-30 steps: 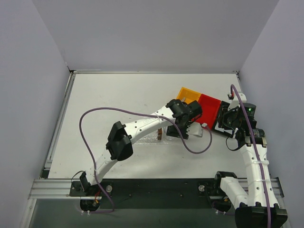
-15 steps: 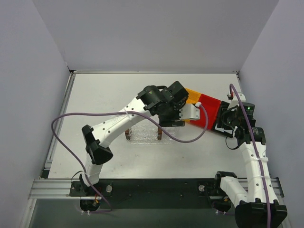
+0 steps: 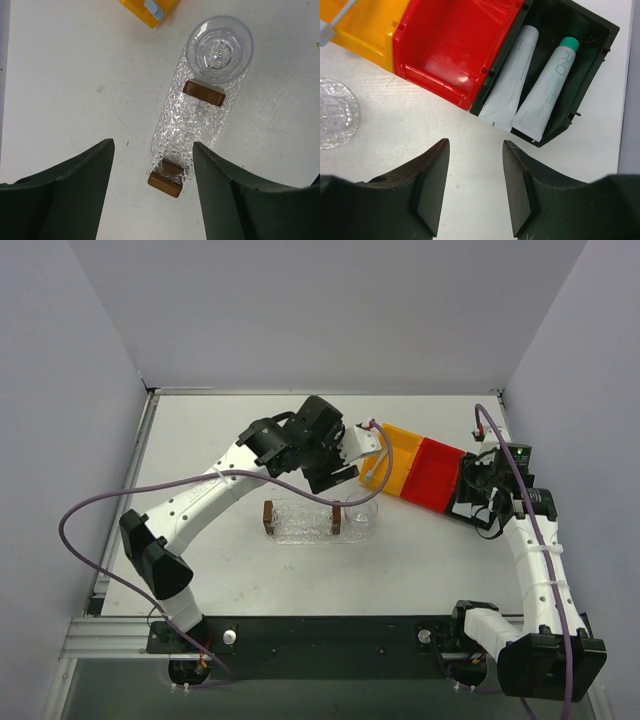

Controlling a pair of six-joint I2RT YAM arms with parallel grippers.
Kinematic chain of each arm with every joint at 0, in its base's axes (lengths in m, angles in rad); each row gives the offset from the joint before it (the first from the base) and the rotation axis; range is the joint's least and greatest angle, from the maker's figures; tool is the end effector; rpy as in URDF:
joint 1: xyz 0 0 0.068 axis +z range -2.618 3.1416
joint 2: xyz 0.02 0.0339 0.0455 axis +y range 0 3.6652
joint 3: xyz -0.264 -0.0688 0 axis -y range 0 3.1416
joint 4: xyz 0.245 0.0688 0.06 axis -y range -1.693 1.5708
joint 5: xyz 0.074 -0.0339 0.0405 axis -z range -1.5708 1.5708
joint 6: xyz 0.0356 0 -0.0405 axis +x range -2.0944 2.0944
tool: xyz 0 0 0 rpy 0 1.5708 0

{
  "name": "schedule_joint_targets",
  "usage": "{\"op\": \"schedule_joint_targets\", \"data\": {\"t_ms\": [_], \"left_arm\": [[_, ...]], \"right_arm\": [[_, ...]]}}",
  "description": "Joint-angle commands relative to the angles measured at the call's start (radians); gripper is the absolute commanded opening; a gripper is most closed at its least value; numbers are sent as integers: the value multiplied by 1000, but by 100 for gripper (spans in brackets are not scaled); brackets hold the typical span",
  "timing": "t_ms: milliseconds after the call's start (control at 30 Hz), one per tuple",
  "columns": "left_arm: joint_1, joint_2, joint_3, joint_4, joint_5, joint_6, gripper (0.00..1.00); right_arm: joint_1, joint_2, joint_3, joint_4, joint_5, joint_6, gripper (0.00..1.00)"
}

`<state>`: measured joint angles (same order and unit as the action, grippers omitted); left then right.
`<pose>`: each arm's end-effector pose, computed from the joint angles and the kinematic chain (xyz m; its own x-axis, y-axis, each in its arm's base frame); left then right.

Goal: Prepare toiletry sets of a toothbrush and toothpaste on the tray

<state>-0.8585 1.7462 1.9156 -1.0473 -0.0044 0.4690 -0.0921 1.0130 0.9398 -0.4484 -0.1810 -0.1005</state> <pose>0.2403 -0.2780 0.3896 -0.1073 0.8158 -0.5683 0.9008 0.3217 0.2917 0.2232 -0.0142 0.3251 -0.4871 -0.0541 -0.8716 -0.1144 0.9934 0.0023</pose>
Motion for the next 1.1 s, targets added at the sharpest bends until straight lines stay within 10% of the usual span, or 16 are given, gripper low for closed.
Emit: {"op": "schedule_joint_targets", "data": {"t_ms": [0, 600, 1067], "left_arm": [[45, -146, -142, 226, 40, -63, 74], [156, -335, -539, 375, 115, 25, 75], [182, -347, -576, 386, 127, 31, 75]], "right_arm": [[-8, 32, 10, -33, 2, -117, 42], [6, 219, -78, 5, 54, -501, 46], [75, 251, -249, 255, 173, -605, 45]]}}
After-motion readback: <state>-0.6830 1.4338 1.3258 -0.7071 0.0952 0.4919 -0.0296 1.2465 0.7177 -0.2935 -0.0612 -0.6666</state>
